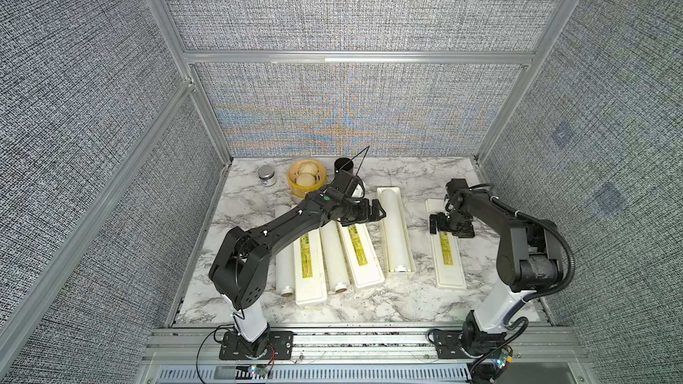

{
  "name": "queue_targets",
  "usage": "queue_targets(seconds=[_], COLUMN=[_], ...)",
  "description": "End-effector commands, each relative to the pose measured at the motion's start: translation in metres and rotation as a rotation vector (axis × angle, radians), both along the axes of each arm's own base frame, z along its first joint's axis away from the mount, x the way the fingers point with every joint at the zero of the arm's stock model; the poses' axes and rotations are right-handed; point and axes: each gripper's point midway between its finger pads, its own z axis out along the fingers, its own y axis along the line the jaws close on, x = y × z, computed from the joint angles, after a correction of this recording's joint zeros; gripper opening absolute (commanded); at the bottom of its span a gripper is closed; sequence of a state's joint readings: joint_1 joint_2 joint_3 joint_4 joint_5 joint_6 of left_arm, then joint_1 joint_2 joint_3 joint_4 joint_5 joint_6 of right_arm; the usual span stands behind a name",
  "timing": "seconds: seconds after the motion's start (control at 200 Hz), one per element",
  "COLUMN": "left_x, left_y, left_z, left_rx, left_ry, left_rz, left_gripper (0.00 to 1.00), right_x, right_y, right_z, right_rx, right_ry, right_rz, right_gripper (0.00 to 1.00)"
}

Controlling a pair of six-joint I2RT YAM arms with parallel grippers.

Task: Put plastic wrap rolls into dispensers
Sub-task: Adjust the lid at the center of the board, then pick up the lid from the center of the board, then close the lid on the plastic wrap cutting box.

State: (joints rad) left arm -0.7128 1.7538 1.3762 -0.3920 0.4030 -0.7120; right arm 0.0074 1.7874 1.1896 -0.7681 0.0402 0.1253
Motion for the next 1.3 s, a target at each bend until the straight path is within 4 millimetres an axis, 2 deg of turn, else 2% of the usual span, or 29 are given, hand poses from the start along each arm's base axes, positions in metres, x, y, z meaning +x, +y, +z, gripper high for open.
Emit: queue_targets(seconds=[0.0,0.34,0.47,0.676,0.846,1.001,1.071,1.146,1.291], left_x=[0.000,0.002,0.003,0.007,0.014,0.028,0.034,0.040,0.049], left_y=[-0.003,-0.005,-0.007,-0.010,-0.013,-0.014,-0.016,-0.018,-0.018], left_z=[0.002,0.005,0.010,0.013,0.016,0.015,0.018,0.023,0.016], left_rx=[-0.013,-0.019,-0.020,-0.017,-0.014,-0.007,-0.031,-0.074,-0.069], left_ry=[-0.005,-0.008,-0.019,-0.033,-0.045,-0.040,-0.045,-0.051,-0.030], left_rz=[-0.009,-0.015,-0.020,-0.039,-0.050,-0.031,-0.021,-0.012,0.000], left_gripper=[0.98,0.98,0.98,0.98,0.98,0.98,0.98,0.98,0.98], right_x=[-0.006,-0.009,-0.005,-0.003,-0.006,-0.005,-0.004,0.000,0.007], right_y=[0.009,0.017,0.020,0.032,0.062,0.110,0.130,0.142,0.162], right_z=[-0.009,-0.023,-0.009,0.031,0.065,0.088,0.090,0.086,0.075], right_rx=[0.048,0.050,0.050,0.055,0.131,0.236,0.276,0.273,0.263], right_ry=[0.041,0.081,0.034,-0.021,-0.032,-0.038,-0.029,-0.010,0.013], right_rz=[0.030,0.031,0.029,0.063,0.123,0.188,0.204,0.201,0.204], right_gripper=[0.99,0.97,0.93,0.92,0.92,0.92,0.92,0.92,0.92])
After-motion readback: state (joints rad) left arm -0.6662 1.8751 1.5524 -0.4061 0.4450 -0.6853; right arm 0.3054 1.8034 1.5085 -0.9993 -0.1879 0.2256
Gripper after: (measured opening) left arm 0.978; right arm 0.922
